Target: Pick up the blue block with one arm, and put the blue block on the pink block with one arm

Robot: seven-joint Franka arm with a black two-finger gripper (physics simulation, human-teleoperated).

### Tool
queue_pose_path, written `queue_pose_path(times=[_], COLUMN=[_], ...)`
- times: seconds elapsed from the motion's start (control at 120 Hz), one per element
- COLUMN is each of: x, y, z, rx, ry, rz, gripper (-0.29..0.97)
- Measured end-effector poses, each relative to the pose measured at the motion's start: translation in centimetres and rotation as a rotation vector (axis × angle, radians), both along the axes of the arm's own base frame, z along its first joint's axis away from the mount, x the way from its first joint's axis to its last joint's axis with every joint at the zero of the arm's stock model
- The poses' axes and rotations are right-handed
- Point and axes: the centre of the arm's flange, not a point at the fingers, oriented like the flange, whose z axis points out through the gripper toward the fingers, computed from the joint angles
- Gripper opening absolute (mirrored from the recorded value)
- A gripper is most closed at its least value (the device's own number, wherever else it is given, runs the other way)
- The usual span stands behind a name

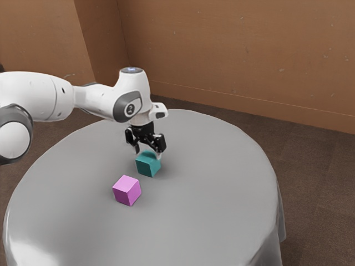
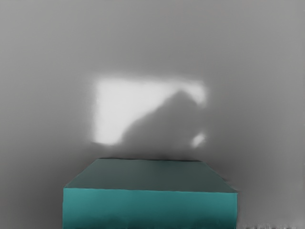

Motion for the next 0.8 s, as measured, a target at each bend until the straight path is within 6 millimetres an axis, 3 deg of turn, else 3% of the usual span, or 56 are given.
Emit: queue_pose_path(times=[0.15, 0.308, 0.8], x=[-0.5, -0.5, 0.4], y=[0.7, 0.9, 1.0], z=[-0.8, -3.1, -3.2], rx=[-0.002, -0.008, -0.013], ry=[0.024, 0.056, 0.034], rz=[-0.005, -0.017, -0.048], gripper=[0.67, 0.66, 0.39])
